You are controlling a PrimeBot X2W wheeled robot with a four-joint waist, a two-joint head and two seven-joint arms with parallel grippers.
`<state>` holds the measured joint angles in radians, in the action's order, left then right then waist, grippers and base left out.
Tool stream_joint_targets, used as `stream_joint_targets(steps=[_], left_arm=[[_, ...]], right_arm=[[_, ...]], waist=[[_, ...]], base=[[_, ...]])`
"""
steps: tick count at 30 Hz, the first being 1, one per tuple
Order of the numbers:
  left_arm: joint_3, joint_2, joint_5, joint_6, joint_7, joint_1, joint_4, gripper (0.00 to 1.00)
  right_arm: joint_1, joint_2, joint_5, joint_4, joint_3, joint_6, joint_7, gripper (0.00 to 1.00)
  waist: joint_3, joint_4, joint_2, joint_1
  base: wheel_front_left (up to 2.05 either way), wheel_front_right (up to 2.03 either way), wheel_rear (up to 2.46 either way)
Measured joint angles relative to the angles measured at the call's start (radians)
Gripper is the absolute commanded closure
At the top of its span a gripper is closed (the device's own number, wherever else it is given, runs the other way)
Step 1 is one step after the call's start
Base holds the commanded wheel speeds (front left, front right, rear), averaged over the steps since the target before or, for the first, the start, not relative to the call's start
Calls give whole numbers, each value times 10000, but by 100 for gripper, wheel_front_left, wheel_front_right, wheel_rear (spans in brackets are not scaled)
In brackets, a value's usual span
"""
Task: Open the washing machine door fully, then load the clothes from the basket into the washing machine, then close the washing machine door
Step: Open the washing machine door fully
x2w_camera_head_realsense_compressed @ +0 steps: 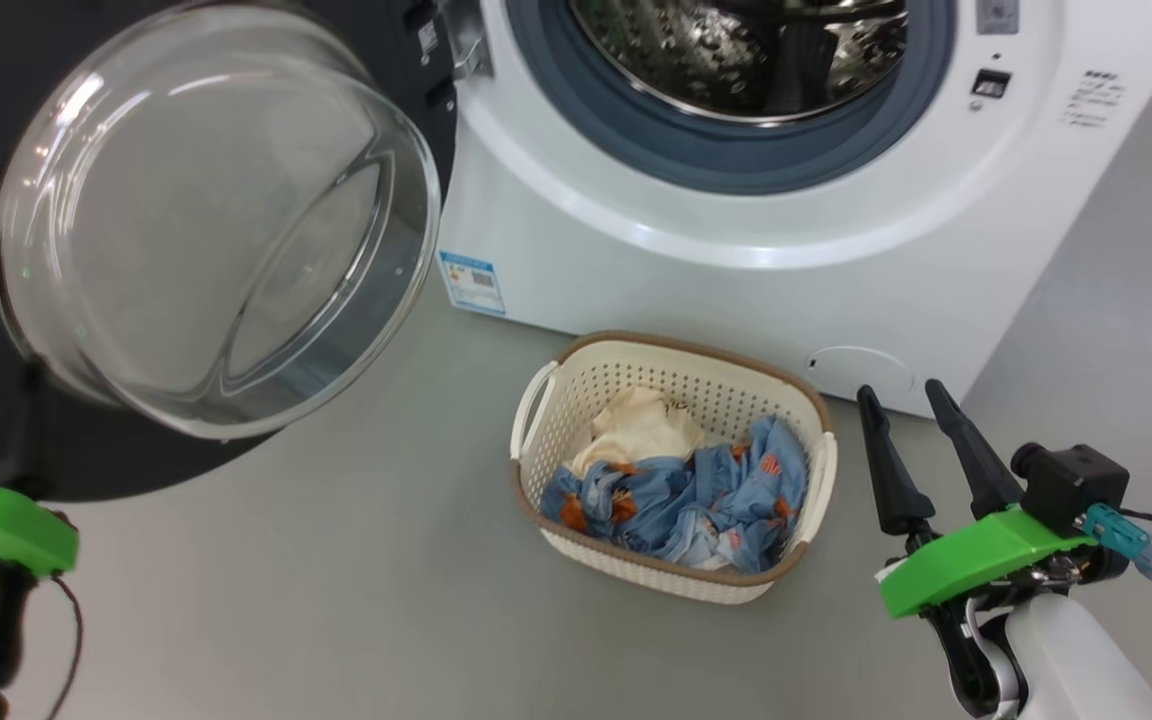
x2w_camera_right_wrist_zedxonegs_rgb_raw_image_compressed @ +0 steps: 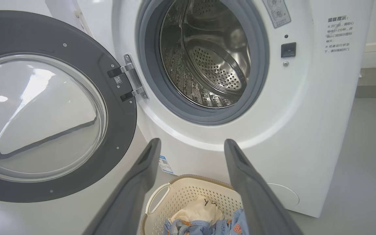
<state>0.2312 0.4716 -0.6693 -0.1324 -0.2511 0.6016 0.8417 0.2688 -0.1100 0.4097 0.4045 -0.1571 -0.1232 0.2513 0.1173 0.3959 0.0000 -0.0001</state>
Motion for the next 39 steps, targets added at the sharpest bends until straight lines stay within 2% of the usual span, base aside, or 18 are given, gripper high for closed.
stream_joint_targets(steps=[8, 25, 39], left_arm=[[-245, -355, 368, 17, 0, -963, -1149, 0], [-508, -957, 571, 671, 0, -2984, -3557, 0], [-616, -1252, 673, 1174, -2, -4065, -4880, 0]], right_arm=[[-383, -115, 136, -121, -90, 0, 0, 0], [-735, -305, 259, -650, -337, 0, 0, 0], [-739, -418, 203, -825, -284, 0, 0, 0]], waist=[[-426, -489, 0, 0], [-1006, -2208, 0, 1], [-1070, -3474, 0, 1]], base=[[0, 0, 0], [0, 0, 0], [0, 0, 0]])
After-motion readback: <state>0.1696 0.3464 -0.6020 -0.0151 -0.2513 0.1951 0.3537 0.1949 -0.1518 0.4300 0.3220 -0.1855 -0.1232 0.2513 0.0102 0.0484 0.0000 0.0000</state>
